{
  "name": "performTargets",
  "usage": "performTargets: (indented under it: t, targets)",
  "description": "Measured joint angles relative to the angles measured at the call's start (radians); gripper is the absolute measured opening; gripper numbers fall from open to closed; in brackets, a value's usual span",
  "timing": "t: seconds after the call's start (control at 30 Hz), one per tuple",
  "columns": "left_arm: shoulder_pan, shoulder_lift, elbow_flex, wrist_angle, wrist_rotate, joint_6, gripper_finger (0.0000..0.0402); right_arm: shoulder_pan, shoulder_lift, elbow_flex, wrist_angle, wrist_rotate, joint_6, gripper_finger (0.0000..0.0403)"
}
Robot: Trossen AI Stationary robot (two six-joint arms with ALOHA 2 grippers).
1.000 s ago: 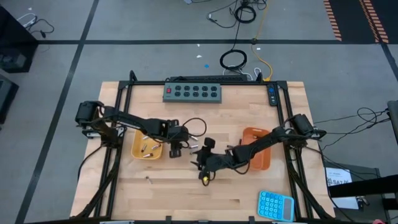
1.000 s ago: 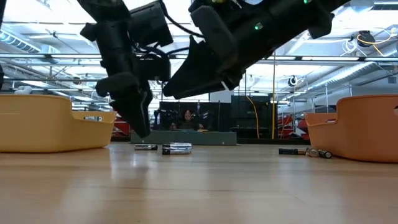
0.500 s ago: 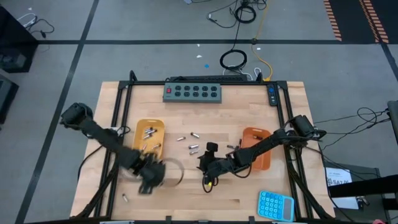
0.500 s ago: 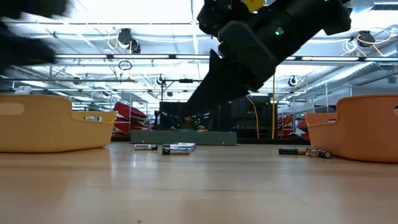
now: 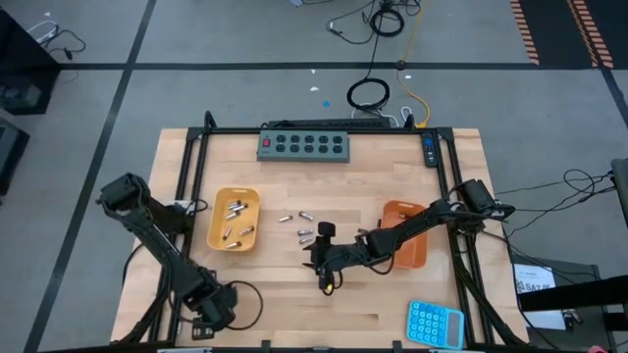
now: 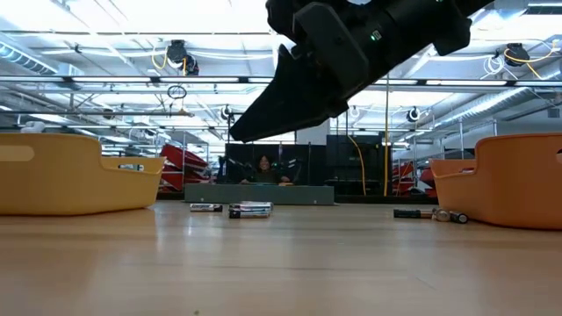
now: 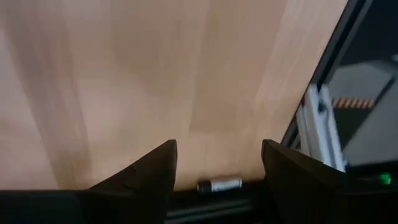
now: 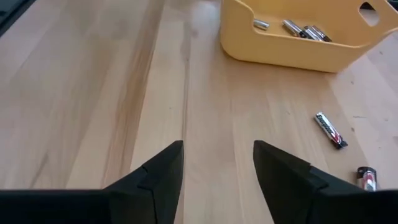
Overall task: Sort batteries
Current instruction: Put the silver battery into the yellow bin
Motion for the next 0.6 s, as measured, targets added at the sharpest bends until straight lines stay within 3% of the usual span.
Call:
performTargets:
  t: [0.3, 0.6]
  targets:
    - [-0.018, 0.009, -0.003, -0.001, 0.086, -0.060, 0.0244, 0.000, 0.000, 0.000, -0.003, 0.000, -0.032, 0.0185]
    - [-0.068, 0.117, -0.001, 0.006, 0.132, -0.084, 0.0244, 0.000, 0.000, 0.000, -0.018, -0.001, -0.028, 0.0185]
